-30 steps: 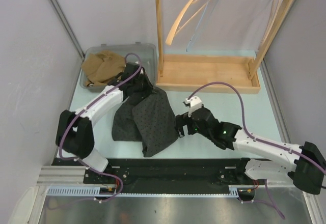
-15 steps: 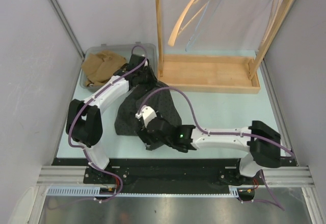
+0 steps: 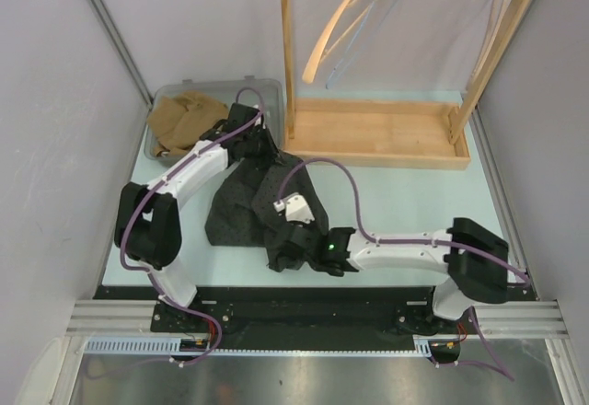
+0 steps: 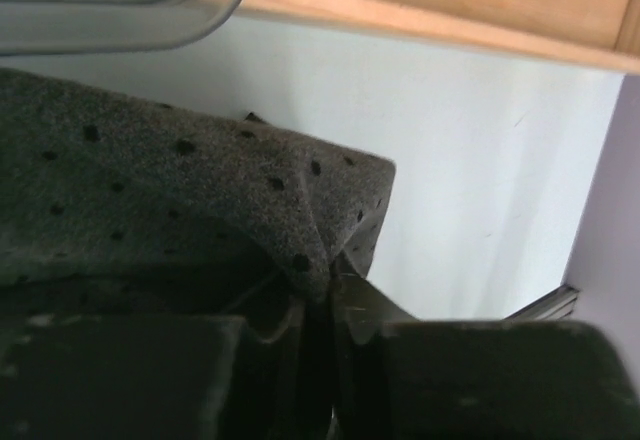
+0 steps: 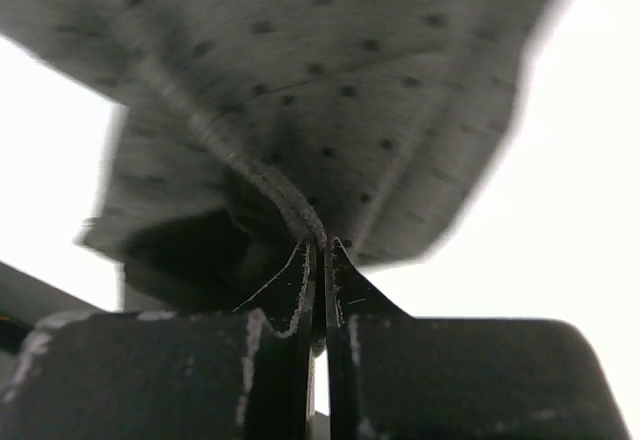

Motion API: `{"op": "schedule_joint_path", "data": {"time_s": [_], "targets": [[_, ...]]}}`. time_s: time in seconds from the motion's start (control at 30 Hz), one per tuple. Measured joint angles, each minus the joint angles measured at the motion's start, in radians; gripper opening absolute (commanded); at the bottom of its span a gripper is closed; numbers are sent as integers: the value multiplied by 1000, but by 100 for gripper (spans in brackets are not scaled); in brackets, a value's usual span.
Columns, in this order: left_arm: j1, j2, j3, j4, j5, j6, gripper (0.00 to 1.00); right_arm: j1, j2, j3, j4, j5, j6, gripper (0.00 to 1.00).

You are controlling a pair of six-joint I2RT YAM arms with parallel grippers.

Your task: Place the skirt on the hanger

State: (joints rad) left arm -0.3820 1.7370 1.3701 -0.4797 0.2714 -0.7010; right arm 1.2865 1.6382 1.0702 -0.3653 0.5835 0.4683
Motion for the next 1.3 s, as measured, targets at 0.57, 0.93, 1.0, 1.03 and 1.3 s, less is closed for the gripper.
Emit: {"op": "schedule_joint_path", "data": {"time_s": [0.57, 0.93, 1.0, 1.03, 1.3], "targets": [[6, -551, -341, 74, -87, 275, 79, -466, -346, -250, 69, -260, 90, 0], [-143, -518, -514, 117, -74, 343, 61, -636, -359, -264, 114, -440, 134, 0], [-200, -454, -501, 112, -128, 354, 59, -637, -359, -267, 124, -462, 134, 0], [-219, -431, -497, 112, -148, 360, 59, -637, -359, -270, 130, -470, 135, 0], [-286, -305, -469, 145, -347, 420, 63, -647, -359, -291, 156, -511, 143, 0]]}}
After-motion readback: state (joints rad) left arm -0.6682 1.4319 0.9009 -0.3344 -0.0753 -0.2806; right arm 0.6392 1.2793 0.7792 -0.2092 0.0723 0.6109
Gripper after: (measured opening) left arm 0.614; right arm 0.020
